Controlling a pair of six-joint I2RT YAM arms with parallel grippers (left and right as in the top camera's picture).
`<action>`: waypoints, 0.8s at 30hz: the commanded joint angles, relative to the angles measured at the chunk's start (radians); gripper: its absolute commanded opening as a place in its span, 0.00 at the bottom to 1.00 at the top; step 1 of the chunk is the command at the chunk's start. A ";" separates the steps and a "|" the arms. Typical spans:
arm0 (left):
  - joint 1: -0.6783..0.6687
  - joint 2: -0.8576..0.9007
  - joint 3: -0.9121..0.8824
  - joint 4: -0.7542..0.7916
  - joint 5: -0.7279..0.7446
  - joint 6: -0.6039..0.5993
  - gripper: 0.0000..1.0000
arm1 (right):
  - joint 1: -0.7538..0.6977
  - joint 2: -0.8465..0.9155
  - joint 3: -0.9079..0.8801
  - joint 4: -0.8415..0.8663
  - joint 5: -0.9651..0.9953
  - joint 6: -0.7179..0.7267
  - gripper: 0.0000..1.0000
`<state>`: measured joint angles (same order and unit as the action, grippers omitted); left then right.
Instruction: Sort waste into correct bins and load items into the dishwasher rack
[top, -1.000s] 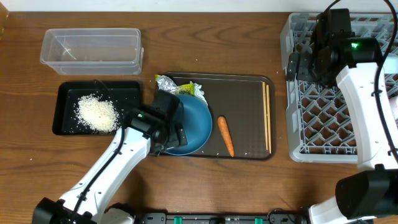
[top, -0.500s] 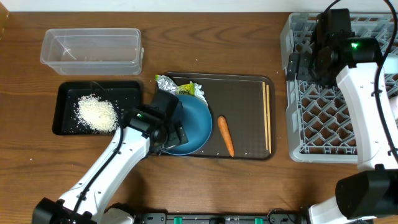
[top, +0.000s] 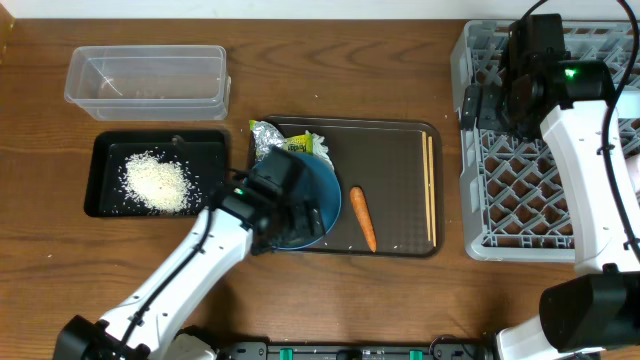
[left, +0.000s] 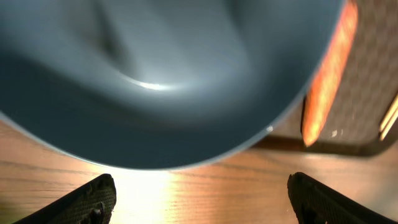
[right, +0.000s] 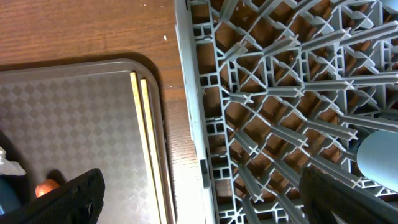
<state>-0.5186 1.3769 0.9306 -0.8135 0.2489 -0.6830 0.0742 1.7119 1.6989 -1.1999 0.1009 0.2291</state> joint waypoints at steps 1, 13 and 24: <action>-0.067 -0.002 0.003 0.001 -0.030 0.017 0.91 | -0.002 0.009 0.002 -0.001 -0.003 -0.002 0.99; -0.337 -0.002 0.003 0.090 -0.113 -0.009 0.92 | -0.002 0.009 0.002 0.000 -0.003 -0.002 0.99; -0.357 0.140 0.264 0.060 -0.019 -0.103 0.97 | -0.002 0.009 0.002 0.000 -0.003 -0.002 0.99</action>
<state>-0.8566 1.4593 1.0863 -0.7368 0.2108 -0.7654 0.0742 1.7119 1.6989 -1.2003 0.1005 0.2291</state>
